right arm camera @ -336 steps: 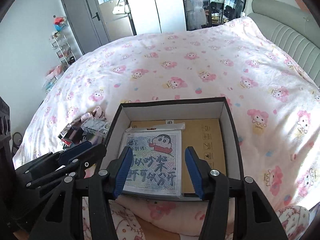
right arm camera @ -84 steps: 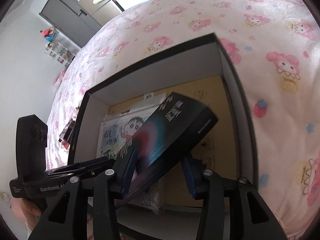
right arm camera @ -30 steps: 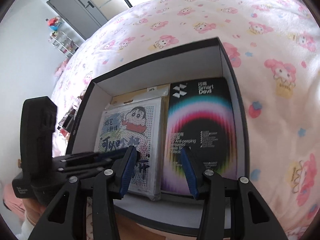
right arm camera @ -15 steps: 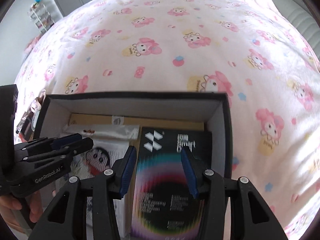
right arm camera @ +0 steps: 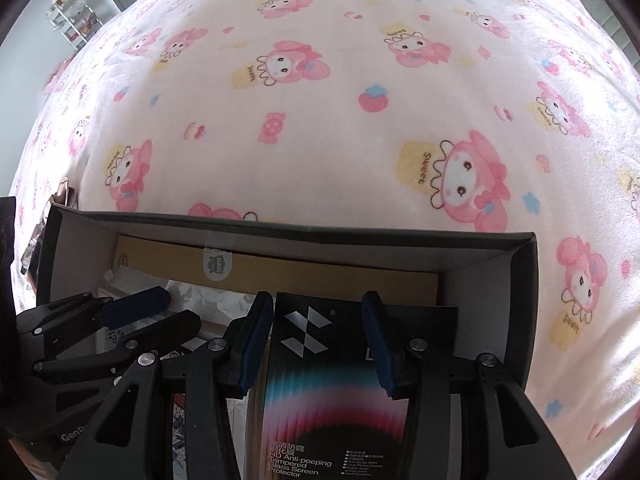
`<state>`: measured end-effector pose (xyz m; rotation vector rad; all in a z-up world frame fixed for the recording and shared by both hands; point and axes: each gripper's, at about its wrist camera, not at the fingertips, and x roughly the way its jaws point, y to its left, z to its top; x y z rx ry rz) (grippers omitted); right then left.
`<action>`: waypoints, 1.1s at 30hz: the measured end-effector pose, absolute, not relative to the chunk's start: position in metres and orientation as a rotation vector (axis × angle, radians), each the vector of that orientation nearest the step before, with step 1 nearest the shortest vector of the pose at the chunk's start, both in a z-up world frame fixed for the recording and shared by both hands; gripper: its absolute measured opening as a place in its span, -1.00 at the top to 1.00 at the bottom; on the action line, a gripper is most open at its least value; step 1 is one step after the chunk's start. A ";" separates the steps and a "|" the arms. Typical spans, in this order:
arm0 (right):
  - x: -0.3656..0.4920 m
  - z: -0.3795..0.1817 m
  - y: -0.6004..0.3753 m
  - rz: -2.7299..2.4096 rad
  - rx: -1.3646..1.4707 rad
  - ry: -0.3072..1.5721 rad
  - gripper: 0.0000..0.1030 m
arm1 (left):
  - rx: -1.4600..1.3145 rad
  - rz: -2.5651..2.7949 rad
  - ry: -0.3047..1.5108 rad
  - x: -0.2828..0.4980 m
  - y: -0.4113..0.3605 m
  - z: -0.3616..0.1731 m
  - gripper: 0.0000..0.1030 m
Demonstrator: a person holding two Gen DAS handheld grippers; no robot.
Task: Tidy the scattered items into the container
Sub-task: 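Push the black box down into the box with the left gripper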
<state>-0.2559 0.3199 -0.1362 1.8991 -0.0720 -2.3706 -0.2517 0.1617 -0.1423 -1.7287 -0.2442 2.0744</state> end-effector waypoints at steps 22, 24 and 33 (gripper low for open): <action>-0.277 -0.147 0.329 -2.365 1.974 -0.261 0.22 | -1.687 2.084 -0.368 -0.257 0.150 -0.152 0.29; -0.272 -0.152 0.326 -2.333 2.006 -0.243 0.22 | -1.696 2.071 -0.370 -0.257 0.150 -0.154 0.29; -0.231 -0.115 0.322 -2.409 1.846 -0.306 0.20 | -1.619 1.963 -0.488 -0.248 0.144 -0.148 0.25</action>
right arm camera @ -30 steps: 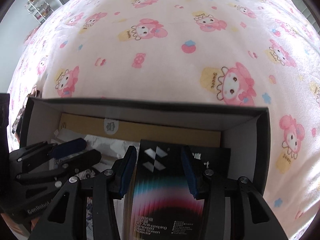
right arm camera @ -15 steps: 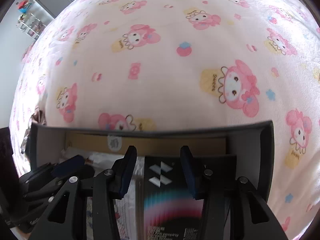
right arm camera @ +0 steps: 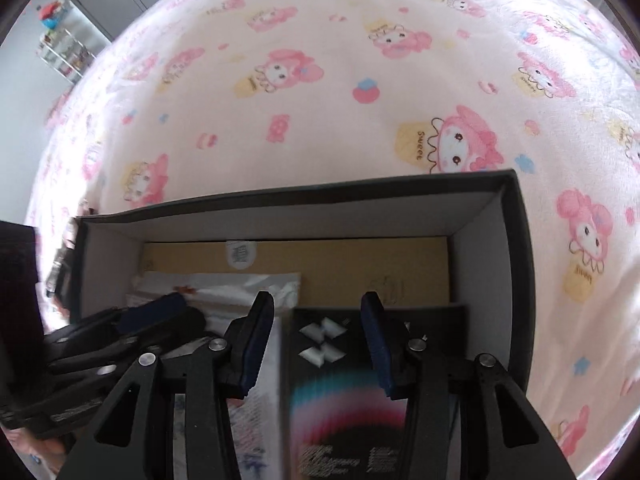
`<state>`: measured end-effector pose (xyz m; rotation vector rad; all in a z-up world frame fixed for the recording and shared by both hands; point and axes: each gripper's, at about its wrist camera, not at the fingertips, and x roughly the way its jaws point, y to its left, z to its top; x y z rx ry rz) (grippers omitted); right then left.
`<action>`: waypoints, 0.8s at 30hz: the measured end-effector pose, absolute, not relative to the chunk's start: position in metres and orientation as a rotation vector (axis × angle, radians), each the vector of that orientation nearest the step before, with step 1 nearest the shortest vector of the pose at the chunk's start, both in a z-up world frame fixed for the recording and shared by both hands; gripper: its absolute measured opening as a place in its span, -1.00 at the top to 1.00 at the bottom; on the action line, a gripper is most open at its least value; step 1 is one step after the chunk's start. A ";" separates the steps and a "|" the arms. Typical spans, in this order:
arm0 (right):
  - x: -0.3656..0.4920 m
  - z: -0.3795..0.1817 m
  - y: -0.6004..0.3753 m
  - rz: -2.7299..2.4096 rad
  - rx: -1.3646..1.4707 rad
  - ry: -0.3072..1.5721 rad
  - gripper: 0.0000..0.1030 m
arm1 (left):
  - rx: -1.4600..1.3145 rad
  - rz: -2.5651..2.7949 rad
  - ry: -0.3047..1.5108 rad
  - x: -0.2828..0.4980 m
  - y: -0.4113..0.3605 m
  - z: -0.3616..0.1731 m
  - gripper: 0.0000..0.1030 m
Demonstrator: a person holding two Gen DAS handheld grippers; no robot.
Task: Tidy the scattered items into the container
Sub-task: 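Push the black box down into the box with the left gripper, then move both grippers away from the box to the pile of items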
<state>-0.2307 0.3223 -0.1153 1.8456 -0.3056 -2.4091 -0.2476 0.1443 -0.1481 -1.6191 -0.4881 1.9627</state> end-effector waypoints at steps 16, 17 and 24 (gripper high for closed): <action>-0.108 -0.019 0.285 -2.694 1.454 -0.142 0.19 | -1.270 2.129 -0.439 -0.127 0.113 -0.043 0.12; -0.101 -0.016 0.282 -2.699 1.422 -0.131 0.16 | -1.258 2.149 -0.418 -0.117 0.112 -0.038 0.12; -0.048 -0.003 0.265 -2.716 1.326 -0.138 0.06 | -1.207 2.267 -0.294 -0.053 0.104 -0.010 0.16</action>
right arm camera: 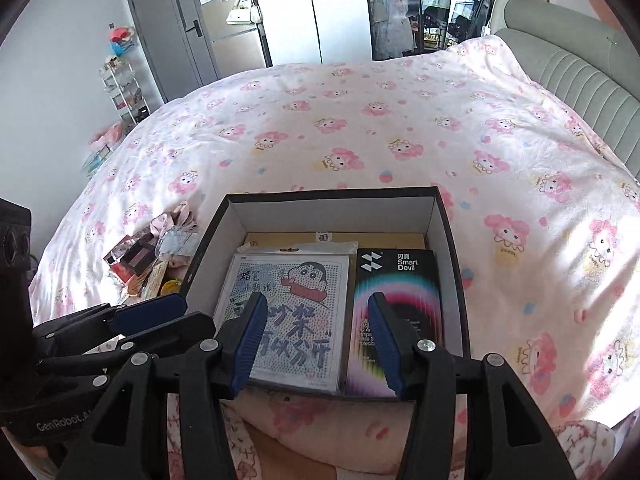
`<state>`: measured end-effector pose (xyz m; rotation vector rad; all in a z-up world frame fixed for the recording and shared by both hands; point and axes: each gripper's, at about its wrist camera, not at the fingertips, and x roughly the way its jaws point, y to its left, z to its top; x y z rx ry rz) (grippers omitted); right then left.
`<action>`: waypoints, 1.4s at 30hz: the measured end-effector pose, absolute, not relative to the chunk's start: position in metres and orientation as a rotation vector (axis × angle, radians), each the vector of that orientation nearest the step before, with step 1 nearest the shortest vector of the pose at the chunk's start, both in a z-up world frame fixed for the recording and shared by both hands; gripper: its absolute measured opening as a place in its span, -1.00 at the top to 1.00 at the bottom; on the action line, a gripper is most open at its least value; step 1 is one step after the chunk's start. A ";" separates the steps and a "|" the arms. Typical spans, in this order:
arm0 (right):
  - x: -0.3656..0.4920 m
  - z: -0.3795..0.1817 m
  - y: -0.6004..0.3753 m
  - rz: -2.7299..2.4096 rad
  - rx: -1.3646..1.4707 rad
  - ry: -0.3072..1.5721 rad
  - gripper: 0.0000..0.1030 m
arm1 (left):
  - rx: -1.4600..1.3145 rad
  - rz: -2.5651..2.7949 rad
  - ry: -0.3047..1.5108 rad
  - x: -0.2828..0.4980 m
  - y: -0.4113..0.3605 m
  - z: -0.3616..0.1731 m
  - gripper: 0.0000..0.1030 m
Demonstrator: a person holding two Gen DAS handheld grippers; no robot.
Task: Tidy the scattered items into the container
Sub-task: 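Move both grippers away from the box to the pile of items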
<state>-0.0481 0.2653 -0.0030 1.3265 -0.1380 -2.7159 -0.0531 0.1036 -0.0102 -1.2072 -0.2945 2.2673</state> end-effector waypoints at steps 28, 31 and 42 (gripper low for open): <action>-0.080 0.016 0.066 -2.274 1.164 0.020 0.06 | -1.223 2.619 -0.727 -0.013 -0.108 -0.003 0.12; -0.117 -0.015 0.039 -2.206 1.293 0.040 0.06 | -1.300 2.627 -0.788 -0.024 -0.138 -0.031 0.10; -0.181 -0.116 0.012 -2.064 1.638 0.005 0.06 | -1.634 2.549 -1.071 -0.079 -0.208 -0.153 0.13</action>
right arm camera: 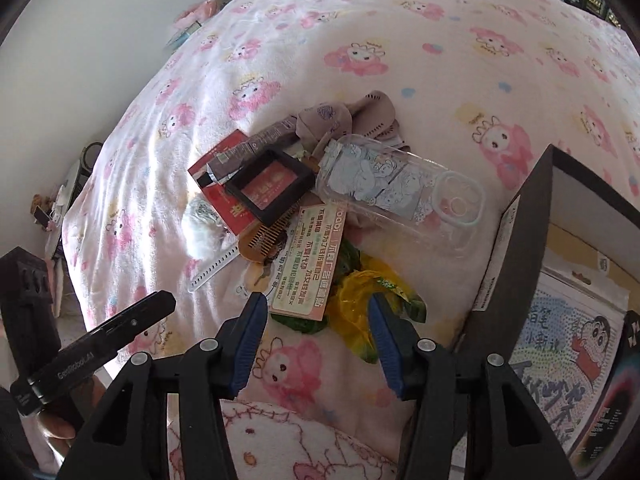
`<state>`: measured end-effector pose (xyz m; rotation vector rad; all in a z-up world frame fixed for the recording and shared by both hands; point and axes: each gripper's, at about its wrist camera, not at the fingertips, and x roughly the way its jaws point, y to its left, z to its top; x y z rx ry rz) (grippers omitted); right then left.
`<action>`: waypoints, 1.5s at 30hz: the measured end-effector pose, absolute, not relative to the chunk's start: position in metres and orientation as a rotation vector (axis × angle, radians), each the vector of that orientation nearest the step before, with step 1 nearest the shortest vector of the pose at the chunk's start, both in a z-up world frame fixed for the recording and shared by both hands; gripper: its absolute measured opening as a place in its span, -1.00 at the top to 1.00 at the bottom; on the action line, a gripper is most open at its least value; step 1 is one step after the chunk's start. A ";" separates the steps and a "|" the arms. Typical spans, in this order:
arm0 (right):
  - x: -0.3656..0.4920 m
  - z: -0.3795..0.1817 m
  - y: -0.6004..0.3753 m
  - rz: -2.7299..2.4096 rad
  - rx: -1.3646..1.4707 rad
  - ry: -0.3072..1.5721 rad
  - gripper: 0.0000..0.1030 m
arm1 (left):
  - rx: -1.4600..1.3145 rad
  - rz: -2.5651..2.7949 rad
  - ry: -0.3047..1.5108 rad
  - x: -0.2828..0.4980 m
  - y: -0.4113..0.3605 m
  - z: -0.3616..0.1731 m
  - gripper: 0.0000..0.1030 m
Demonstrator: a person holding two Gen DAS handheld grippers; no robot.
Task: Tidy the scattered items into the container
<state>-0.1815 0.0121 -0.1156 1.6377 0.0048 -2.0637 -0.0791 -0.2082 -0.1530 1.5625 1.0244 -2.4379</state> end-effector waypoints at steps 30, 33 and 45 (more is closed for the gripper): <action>-0.187 -0.137 0.003 -2.079 1.684 0.013 0.10 | 1.668 -2.422 0.814 -0.120 -0.174 -0.179 0.21; -0.190 -0.141 0.008 -2.123 1.718 0.077 0.10 | 1.672 -2.398 0.840 -0.120 -0.183 -0.189 0.17; -0.199 -0.153 -0.015 -2.005 1.667 0.062 0.27 | 1.787 -2.435 0.874 -0.141 -0.167 -0.209 0.82</action>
